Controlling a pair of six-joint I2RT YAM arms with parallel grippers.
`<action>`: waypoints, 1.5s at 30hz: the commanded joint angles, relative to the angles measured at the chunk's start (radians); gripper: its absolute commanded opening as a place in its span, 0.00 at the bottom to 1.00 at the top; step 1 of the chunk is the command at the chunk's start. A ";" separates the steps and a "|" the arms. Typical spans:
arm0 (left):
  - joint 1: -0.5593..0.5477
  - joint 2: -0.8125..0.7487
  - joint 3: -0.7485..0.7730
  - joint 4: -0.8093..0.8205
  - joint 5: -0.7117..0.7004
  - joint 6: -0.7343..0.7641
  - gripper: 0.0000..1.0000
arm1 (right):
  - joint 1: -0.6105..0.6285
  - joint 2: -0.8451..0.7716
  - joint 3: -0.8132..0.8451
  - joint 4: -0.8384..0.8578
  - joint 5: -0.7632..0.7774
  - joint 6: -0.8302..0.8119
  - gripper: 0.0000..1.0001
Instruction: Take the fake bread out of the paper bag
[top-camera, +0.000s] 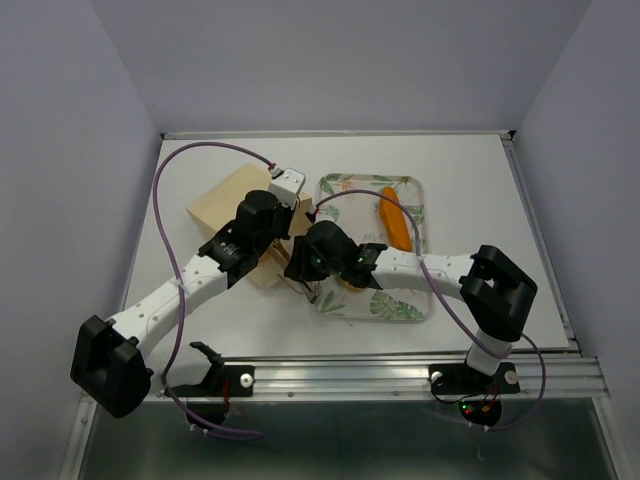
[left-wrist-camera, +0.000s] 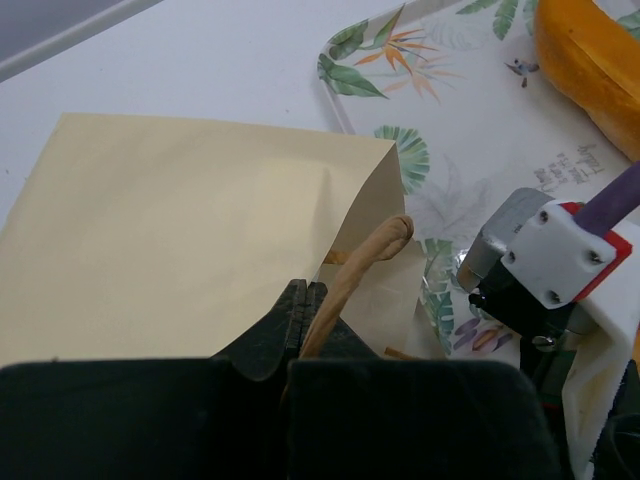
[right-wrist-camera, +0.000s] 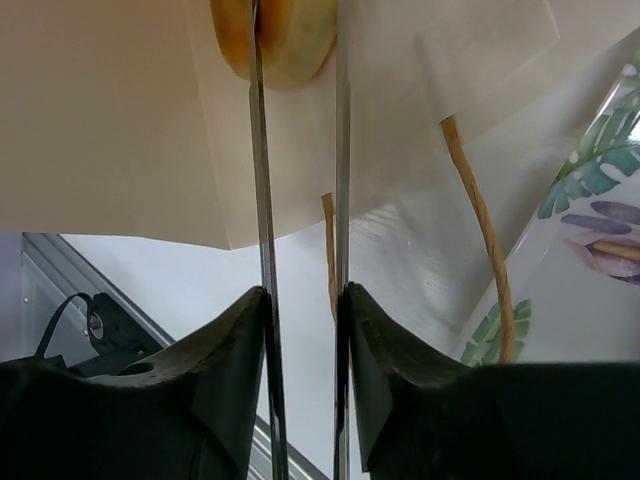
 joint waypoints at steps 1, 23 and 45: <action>0.003 -0.027 -0.009 0.059 -0.019 -0.020 0.00 | -0.002 0.006 0.056 0.058 -0.017 0.014 0.36; 0.005 -0.020 -0.007 0.108 -0.105 -0.001 0.00 | -0.177 -0.622 -0.265 -0.144 0.008 -0.101 0.07; 0.006 0.010 0.041 0.071 -0.099 0.049 0.00 | -0.259 -0.810 -0.286 -0.528 0.207 -0.193 0.06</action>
